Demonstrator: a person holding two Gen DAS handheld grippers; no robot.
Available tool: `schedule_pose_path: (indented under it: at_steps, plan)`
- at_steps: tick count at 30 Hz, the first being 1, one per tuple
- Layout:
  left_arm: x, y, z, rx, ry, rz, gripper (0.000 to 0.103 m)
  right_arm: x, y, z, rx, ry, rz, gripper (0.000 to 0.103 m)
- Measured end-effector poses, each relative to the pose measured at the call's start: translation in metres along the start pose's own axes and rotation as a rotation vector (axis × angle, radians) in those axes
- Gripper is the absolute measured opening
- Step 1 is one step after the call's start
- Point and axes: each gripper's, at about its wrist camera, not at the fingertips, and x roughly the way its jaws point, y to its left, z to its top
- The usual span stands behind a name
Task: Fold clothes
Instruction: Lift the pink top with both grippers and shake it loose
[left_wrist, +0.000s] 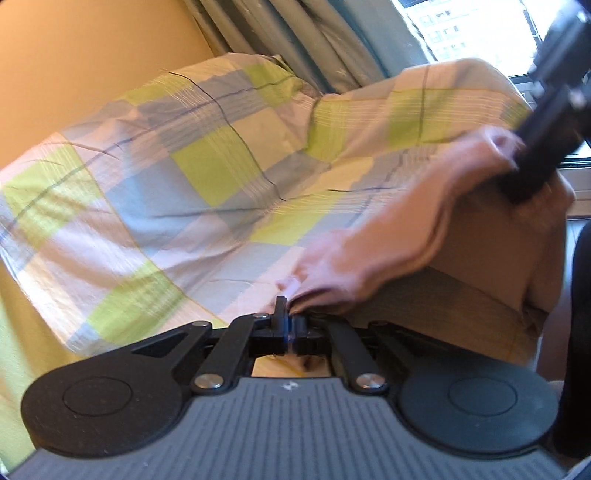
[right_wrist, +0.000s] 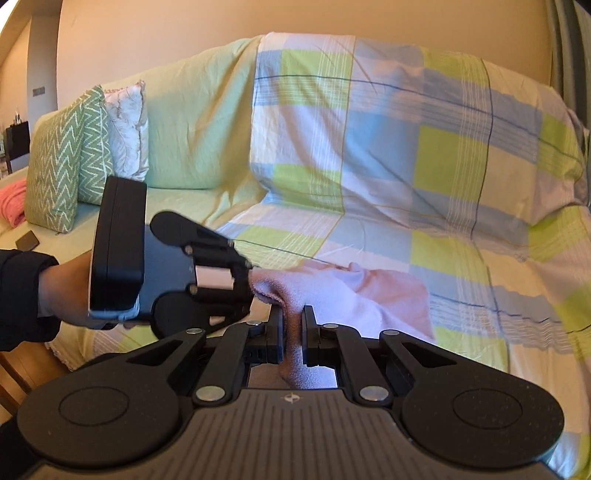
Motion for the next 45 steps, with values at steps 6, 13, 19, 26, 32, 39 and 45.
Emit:
schedule_pose_path:
  at_steps: [6,13,19,26,32,39,45]
  plan:
    - [-0.01,0.041,0.053,0.075,-0.091,0.072,0.0,0.0,0.001,0.017,0.124,-0.078,0.139,0.008]
    - [0.022,0.024,0.12,0.12,-0.198,0.011,0.001,-0.027,-0.039,0.028,0.368,-0.248,0.174,0.008]
    - [0.075,0.001,0.105,0.043,-0.088,-0.11,0.01,-0.028,-0.112,-0.005,0.497,-0.193,-0.095,0.009]
    - [0.079,0.008,0.054,-0.036,0.047,-0.131,0.02,-0.003,-0.197,-0.055,0.603,0.006,-0.405,0.02]
    - [0.073,-0.013,0.025,-0.11,0.127,-0.256,0.026,-0.002,-0.187,-0.064,0.481,0.001,-0.456,0.034]
    - [0.071,-0.089,0.031,-0.043,0.11,-0.424,0.048,0.005,-0.173,-0.073,0.4,0.084,-0.403,0.05]
    - [0.084,-0.13,0.018,0.103,0.176,-0.409,0.0,0.016,-0.198,-0.093,0.421,0.16,-0.365,0.056]
